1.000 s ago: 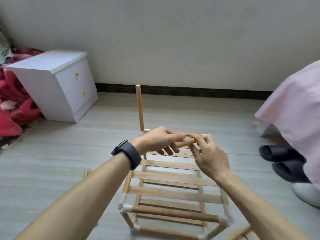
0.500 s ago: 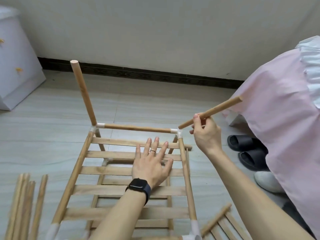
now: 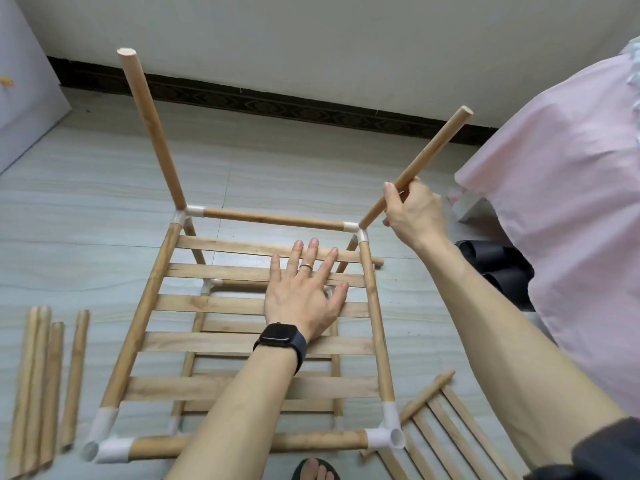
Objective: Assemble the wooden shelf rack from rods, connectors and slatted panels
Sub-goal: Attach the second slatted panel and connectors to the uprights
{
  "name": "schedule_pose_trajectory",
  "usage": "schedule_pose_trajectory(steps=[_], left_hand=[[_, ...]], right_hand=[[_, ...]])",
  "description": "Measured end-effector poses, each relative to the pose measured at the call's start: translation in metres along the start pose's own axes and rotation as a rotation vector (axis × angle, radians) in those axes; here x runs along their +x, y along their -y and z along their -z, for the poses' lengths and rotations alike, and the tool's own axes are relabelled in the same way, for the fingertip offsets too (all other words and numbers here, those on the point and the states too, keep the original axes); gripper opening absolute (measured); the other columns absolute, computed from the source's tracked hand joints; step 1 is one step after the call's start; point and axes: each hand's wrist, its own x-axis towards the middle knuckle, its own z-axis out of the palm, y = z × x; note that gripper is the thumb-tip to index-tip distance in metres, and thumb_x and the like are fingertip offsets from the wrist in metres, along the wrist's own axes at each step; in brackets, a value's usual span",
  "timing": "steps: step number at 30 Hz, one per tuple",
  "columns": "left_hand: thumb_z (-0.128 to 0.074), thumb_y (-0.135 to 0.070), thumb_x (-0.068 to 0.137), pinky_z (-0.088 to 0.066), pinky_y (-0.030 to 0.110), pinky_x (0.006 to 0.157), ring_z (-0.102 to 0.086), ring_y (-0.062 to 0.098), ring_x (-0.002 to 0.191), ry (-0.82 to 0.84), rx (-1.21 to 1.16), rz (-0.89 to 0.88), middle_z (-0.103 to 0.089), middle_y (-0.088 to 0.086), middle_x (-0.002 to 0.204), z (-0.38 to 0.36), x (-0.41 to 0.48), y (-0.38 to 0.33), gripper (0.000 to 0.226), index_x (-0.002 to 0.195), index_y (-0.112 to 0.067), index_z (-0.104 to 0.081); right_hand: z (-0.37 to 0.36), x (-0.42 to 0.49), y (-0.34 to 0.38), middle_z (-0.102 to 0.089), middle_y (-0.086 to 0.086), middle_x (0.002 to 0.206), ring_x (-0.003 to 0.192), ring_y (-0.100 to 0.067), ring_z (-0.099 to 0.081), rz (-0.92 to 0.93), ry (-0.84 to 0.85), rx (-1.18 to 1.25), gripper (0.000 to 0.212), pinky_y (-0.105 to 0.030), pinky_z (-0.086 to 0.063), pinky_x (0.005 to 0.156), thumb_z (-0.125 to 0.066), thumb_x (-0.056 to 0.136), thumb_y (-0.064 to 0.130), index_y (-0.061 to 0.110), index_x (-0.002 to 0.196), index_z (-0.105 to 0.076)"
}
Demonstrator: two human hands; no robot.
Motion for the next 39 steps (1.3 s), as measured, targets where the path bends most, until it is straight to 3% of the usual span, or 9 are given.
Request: schedule_pose_trajectory(steps=[7,11,14,19,24,29,32,35,39], left_hand=[[-0.003,-0.070,0.092,0.011,0.056,0.121,0.014,0.021,0.154,-0.004,0.001,-0.005,0.009,-0.006,0.168,0.000,-0.001,-0.001,0.069,0.156,-0.046,0.007],[-0.004,-0.070,0.093,0.010,0.056,0.121,0.015,0.020,0.154,0.001,0.002,-0.006,0.008,-0.006,0.168,0.001,0.000,0.000,0.068,0.156,-0.047,0.007],[-0.006,-0.070,0.093,0.008,0.055,0.121,0.015,0.019,0.154,0.005,-0.009,0.005,0.007,-0.007,0.168,0.002,-0.003,-0.001,0.068,0.156,-0.047,0.005],[-0.007,-0.071,0.094,0.008,0.055,0.121,0.015,0.019,0.154,0.026,-0.005,0.011,0.007,-0.007,0.168,0.007,-0.003,-0.002,0.068,0.156,-0.048,0.006],[-0.009,-0.071,0.094,0.010,0.055,0.121,0.016,0.018,0.154,0.032,0.001,0.015,0.007,-0.008,0.169,0.007,-0.002,-0.003,0.067,0.156,-0.048,0.005],[-0.010,-0.071,0.094,0.010,0.054,0.121,0.016,0.018,0.154,0.026,-0.007,0.018,0.006,-0.007,0.169,0.008,-0.003,-0.003,0.067,0.156,-0.048,0.005],[-0.010,-0.070,0.094,0.011,0.055,0.121,0.017,0.019,0.154,0.029,-0.010,0.018,0.007,-0.007,0.168,0.007,-0.003,-0.003,0.067,0.156,-0.048,0.005],[-0.009,-0.070,0.094,0.010,0.056,0.121,0.016,0.020,0.154,0.038,-0.007,0.011,0.007,-0.006,0.169,0.007,-0.002,-0.003,0.068,0.156,-0.047,0.005],[-0.010,-0.070,0.095,0.010,0.055,0.121,0.014,0.020,0.155,0.041,0.002,0.011,0.004,-0.006,0.169,0.008,-0.003,-0.003,0.068,0.157,-0.046,0.002]], right_hand=[[0.003,0.014,-0.003,-0.073,0.001,0.083,0.084,-0.022,-0.073,0.019,-0.001,-0.023,0.035,-0.045,-0.058,0.082,-0.050,0.099,0.053,0.020,0.097,-0.063],[-0.007,0.019,0.009,-0.067,0.004,0.080,0.079,-0.020,-0.066,0.102,-0.062,-0.119,0.034,-0.030,-0.049,0.063,-0.051,0.099,0.053,0.022,0.095,-0.062],[-0.013,0.016,0.010,-0.065,0.002,0.080,0.078,-0.022,-0.064,0.112,-0.086,-0.072,0.032,-0.037,-0.052,0.069,-0.051,0.100,0.050,0.021,0.095,-0.061],[-0.012,0.008,0.004,-0.060,0.008,0.075,0.073,-0.018,-0.057,0.106,-0.086,-0.054,0.031,-0.032,-0.038,0.065,-0.049,0.100,0.051,0.023,0.092,-0.058],[-0.022,0.001,0.012,-0.055,-0.002,0.094,0.087,-0.022,-0.055,0.052,-0.024,-0.007,0.028,-0.036,-0.041,0.076,-0.046,0.101,0.048,0.023,0.093,-0.054],[-0.022,-0.004,0.012,-0.066,-0.002,0.084,0.086,-0.026,-0.066,0.088,0.019,0.097,0.030,-0.042,-0.051,0.076,-0.044,0.106,0.041,0.014,0.102,-0.056],[-0.016,-0.009,0.006,-0.069,-0.006,0.091,0.083,-0.021,-0.068,0.107,-0.076,0.238,0.031,-0.046,-0.057,0.079,-0.044,0.107,0.039,0.011,0.104,-0.056],[0.001,0.007,0.015,-0.068,0.002,0.087,0.074,-0.010,-0.068,0.102,-0.240,0.340,0.024,-0.037,-0.059,0.073,-0.045,0.106,0.042,0.021,0.103,-0.054],[0.010,0.007,0.013,-0.069,0.004,0.091,0.064,-0.009,-0.069,-0.167,0.017,0.382,0.045,-0.026,-0.058,0.056,-0.047,0.105,0.034,0.027,0.149,-0.039]])
